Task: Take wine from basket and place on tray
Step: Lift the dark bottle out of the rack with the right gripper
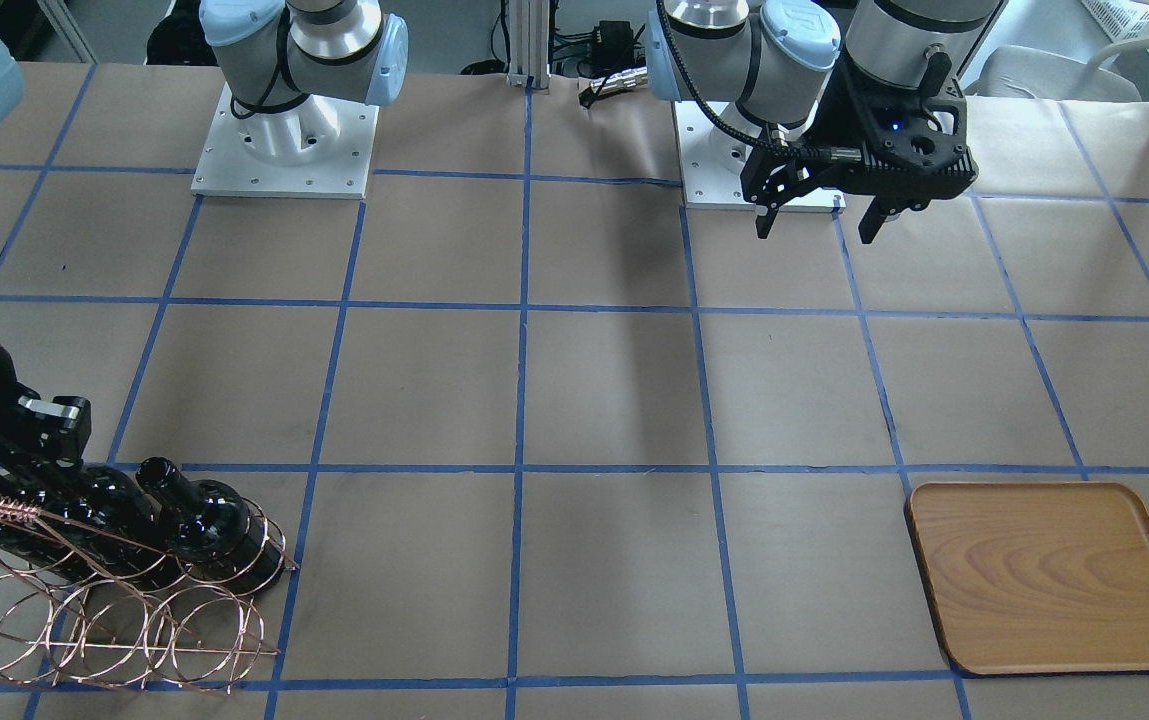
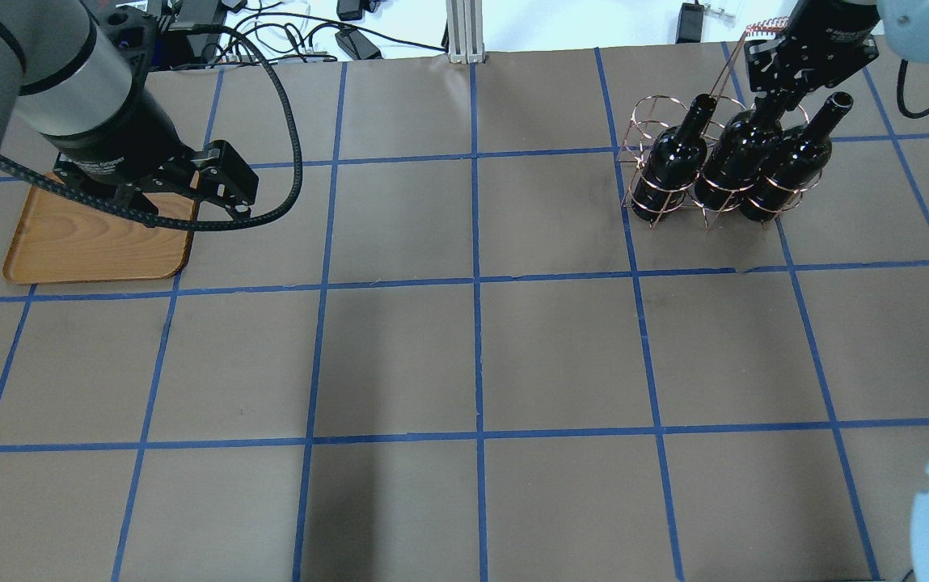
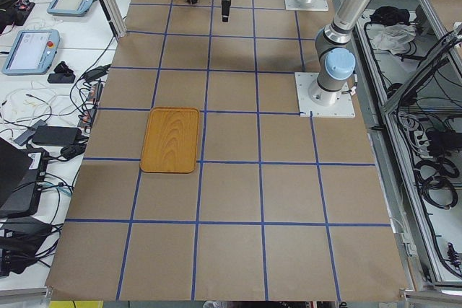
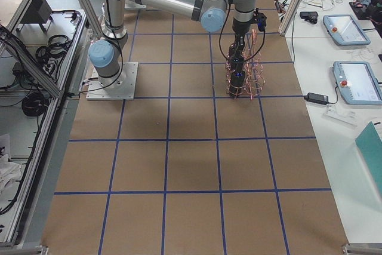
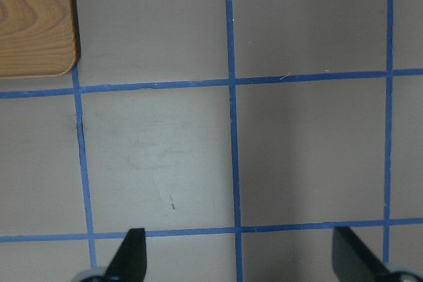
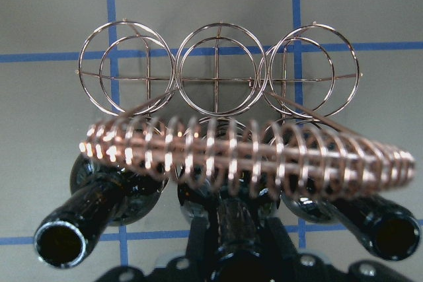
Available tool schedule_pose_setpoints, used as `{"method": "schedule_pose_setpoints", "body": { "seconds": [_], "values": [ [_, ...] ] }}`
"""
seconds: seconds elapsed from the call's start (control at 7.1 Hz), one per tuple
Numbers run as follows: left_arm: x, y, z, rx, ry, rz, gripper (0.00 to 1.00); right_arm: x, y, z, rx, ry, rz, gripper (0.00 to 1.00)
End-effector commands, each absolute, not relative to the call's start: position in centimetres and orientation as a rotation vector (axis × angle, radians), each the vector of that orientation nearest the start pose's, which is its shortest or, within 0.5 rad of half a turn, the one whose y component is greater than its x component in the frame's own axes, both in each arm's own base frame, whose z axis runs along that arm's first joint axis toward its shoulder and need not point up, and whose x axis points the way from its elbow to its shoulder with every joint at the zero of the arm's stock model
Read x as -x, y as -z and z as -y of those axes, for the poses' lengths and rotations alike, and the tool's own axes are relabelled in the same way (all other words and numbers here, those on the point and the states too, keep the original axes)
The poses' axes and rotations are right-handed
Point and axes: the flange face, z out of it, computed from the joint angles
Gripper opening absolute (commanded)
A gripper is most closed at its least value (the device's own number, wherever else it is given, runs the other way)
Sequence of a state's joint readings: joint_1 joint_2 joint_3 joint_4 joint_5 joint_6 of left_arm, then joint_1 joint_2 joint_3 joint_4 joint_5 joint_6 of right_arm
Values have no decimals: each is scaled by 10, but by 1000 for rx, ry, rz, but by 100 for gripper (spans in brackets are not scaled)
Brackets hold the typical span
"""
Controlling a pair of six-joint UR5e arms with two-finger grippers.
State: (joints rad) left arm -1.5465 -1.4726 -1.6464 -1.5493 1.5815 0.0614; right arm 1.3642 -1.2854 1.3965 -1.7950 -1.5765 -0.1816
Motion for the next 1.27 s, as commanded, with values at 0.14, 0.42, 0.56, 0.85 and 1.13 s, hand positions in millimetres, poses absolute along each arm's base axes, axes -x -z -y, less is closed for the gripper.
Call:
{"method": "schedule_pose_setpoints", "body": {
  "seconds": [0.14,0.42,0.56,0.85,1.13],
  "values": [
    [121,-499,458,-57,69,-3128,100,-11,-508,596,-46,185,-3162,12],
    [120,-499,458,-66,67,-3114,100,-22,-548,553,-45,142,-3171,12],
    [120,-499,458,-66,67,-3114,100,-29,-555,530,-135,55,-3148,11],
    [110,-501,460,-33,74,-3112,100,-71,-539,506,-232,-134,-3127,3],
    [100,-500,463,1,69,-3112,100,-155,-504,485,-268,-221,-3141,0]
  ]
}}
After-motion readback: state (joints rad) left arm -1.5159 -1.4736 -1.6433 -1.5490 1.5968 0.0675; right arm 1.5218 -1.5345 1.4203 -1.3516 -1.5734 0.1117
